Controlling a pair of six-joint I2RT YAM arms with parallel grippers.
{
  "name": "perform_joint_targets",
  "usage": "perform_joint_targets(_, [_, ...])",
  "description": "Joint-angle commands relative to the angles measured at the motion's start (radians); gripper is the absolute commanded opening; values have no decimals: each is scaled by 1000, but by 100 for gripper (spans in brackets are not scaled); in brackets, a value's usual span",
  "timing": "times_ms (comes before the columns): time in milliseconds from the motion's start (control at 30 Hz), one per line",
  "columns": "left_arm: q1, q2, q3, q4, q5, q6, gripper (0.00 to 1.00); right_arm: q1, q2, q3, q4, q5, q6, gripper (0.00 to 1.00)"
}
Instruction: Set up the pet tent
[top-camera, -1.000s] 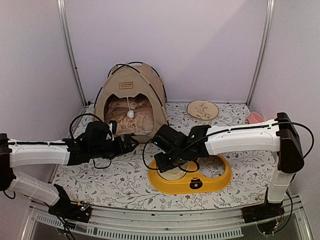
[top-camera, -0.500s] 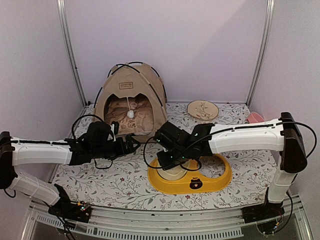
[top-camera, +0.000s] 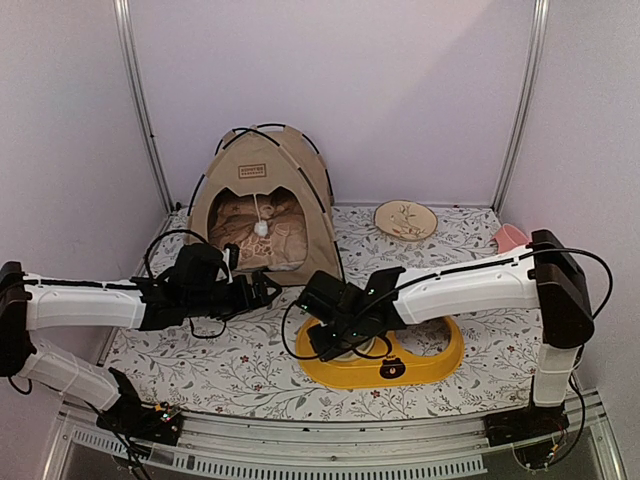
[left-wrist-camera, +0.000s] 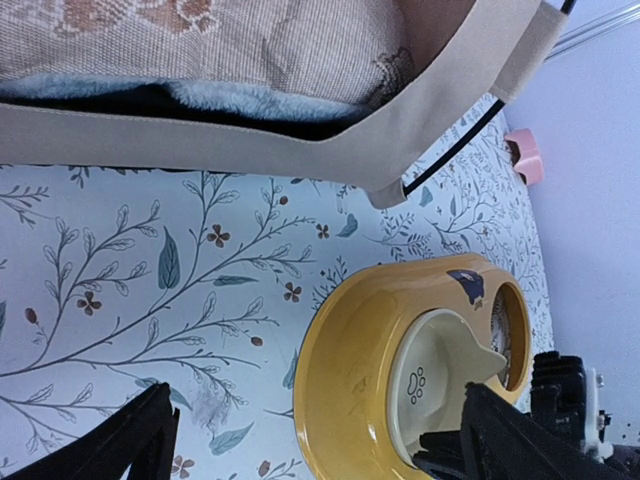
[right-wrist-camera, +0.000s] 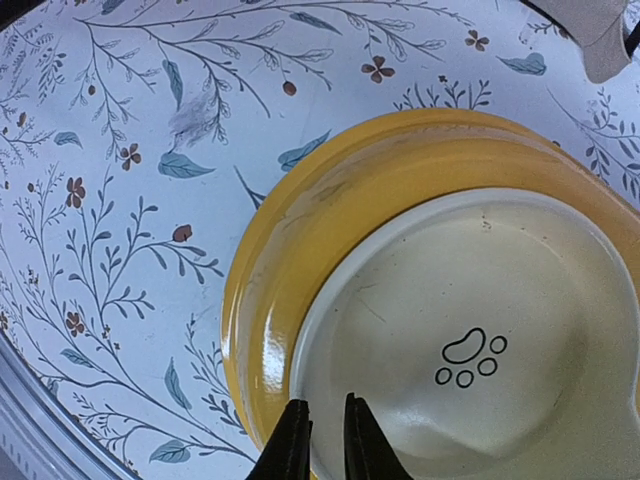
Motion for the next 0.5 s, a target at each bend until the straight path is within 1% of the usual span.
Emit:
perform_joint_targets(0, [9,7,8,19,11,0,99,-55,-111,-19,-4,37,3,18])
perform_joint_targets(33, [9,5,8,19,12,0,99,-68,-139,-23,-4,53,-4,24])
perform_joint_targets(67, [10,4,9,19,11,0,100,-85,-168,-30,-3,69,-7,29])
perform_joint_targets(200, [9,2,12,19,16,6,100,-194,-260,-79,-1,106,-38,42])
perform_joint_targets(300, [10,1,19,18,28,19,100,-322,-304,-123,2,113,-65,48])
perform_joint_targets(367, [10,1,23,17,37,28,100,-429,-325,-144,12,121,-85,52])
perform_joint_targets(467, [9,-2,24,17,52,38,99,-559,-355,-173,56,112,-118,57])
